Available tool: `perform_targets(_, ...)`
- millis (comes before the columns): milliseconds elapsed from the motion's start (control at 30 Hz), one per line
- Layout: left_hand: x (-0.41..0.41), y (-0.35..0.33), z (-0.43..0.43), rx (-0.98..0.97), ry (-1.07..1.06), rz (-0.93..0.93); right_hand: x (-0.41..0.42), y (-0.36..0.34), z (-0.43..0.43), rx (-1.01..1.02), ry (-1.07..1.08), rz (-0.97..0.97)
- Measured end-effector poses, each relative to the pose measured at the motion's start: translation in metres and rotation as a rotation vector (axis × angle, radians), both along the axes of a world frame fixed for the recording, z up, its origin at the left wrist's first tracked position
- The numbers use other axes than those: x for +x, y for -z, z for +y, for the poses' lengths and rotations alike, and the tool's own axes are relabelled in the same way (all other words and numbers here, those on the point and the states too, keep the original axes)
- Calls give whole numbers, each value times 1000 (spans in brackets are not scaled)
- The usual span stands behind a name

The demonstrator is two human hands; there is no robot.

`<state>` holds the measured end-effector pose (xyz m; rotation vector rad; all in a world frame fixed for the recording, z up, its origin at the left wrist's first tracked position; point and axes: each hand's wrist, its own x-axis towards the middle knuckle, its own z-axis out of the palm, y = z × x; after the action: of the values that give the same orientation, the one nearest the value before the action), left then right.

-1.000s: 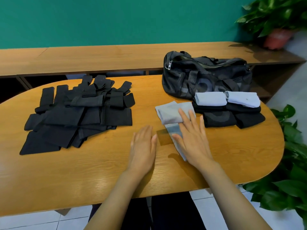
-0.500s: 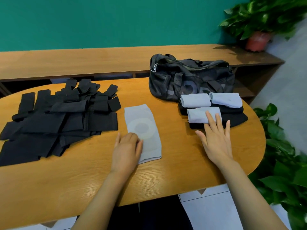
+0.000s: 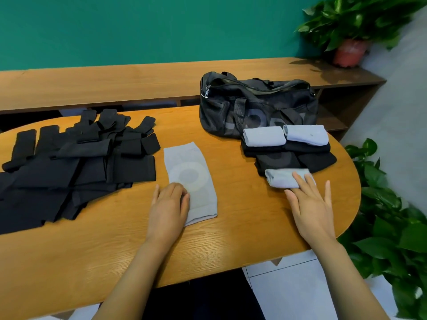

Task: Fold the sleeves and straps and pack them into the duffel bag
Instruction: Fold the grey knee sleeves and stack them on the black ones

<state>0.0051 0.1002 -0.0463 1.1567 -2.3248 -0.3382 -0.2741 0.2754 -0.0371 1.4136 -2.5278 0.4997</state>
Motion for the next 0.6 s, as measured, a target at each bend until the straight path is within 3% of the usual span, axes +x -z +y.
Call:
perform_targets(200,1,1,1,1,9,9,6,-13,-4,-120,48,-289)
perform_targets(367,1,1,1,3,10,9,8,-5,-16,116,-35,-152)
perform_targets(600,1,1,1,6,16,9,-6,1,-25,174,-69,-208)
